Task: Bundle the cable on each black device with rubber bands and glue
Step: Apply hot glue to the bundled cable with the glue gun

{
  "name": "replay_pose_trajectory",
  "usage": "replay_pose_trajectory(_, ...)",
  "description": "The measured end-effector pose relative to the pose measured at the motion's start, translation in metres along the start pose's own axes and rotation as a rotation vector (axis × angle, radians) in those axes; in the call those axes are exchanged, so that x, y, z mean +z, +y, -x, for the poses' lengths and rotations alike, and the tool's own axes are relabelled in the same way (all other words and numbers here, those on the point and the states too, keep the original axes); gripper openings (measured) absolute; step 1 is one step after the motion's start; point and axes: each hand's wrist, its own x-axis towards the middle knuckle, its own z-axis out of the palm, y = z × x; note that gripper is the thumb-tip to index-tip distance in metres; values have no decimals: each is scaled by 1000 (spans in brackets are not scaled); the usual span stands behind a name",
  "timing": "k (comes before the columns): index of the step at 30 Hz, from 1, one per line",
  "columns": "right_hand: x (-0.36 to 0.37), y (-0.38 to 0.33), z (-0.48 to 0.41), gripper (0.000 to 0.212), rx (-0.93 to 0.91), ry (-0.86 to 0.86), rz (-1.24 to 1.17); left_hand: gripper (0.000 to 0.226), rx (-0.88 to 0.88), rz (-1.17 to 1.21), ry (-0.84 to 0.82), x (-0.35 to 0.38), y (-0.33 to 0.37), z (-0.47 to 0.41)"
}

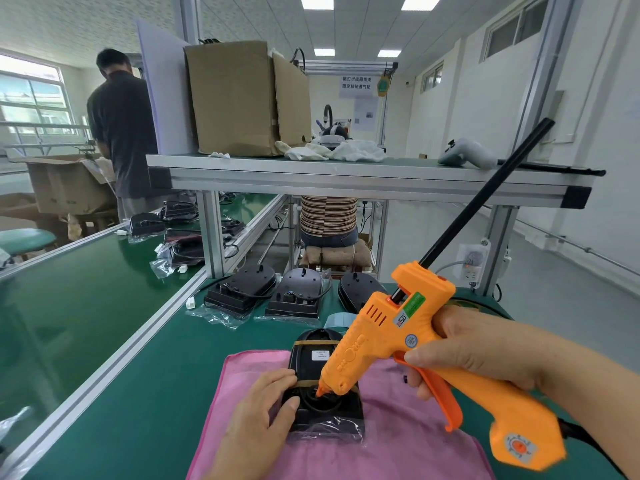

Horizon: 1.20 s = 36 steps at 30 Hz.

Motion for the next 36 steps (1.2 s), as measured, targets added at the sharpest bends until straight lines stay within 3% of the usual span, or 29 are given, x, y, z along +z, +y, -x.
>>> replay_pose_trajectory(19, -1, 0, -1, 14, -14, -42, -103, 31, -14, -6, 2, -1, 1, 1)
replay_pose_trajectory(23, 0, 3, -2, 35, 99, -98, -363, 30, -15, -1, -2, -1, 2, 0)
replay_pose_trajectory(36, 0, 5, -3, 40, 94, -88, -393, 30, -19, -5, -8, -2, 6, 0)
